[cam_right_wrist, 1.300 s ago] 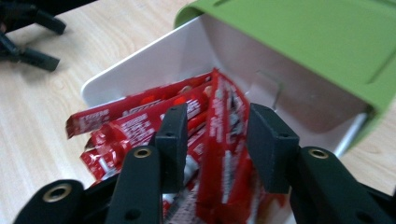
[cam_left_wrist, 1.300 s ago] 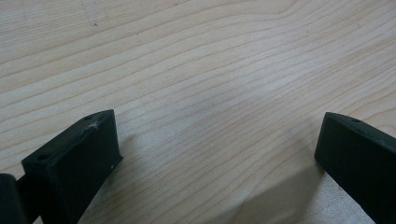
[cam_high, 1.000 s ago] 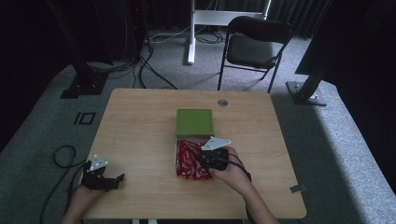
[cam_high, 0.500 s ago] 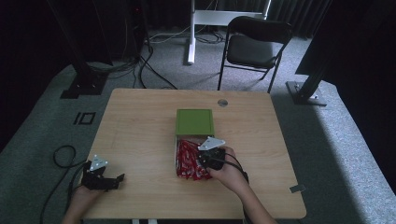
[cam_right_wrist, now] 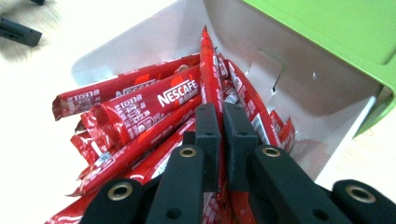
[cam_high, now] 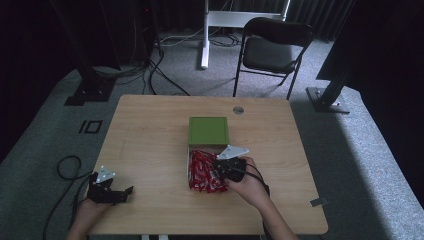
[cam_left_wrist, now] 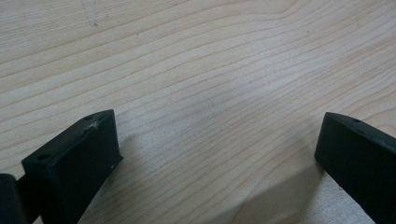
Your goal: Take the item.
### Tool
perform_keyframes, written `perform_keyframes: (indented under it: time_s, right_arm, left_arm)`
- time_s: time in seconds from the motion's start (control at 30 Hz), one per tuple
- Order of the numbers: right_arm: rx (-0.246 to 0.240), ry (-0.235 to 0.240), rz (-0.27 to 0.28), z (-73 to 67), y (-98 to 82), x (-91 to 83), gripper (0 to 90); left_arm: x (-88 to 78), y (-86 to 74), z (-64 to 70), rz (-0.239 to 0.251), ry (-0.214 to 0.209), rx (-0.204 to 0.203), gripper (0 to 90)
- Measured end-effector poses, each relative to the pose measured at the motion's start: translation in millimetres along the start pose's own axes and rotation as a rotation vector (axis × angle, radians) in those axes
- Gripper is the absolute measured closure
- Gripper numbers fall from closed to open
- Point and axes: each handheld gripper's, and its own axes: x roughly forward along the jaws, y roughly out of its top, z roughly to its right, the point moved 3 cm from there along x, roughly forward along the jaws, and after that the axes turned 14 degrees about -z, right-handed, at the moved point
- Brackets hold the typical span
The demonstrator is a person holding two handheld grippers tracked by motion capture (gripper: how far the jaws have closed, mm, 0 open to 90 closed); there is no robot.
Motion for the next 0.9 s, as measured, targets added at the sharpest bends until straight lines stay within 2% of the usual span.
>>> perform_keyframes:
  time_s: [0.43, 0.57, 0.9]
  right_arm:
    - [0.037, 0.06, 0.042, 1.7, -4.0, -11.8, 86.1]
    - [0.049, 0.061, 0.062, 2.8, -4.8, -15.8, 86.1]
    - [0.036, 0.085, 0.097, -0.3, -5.1, -27.6, 86.2]
  left_arm:
    - [-0.1, 0.0, -0.1, -0.001, 0.0, 0.001, 0.7]
    - [0.0, 0.0, -0.1, -0.001, 0.0, 0.001, 0.7]
    - [0.0, 0.0, -0.1, -0.001, 0.0, 0.001, 0.7]
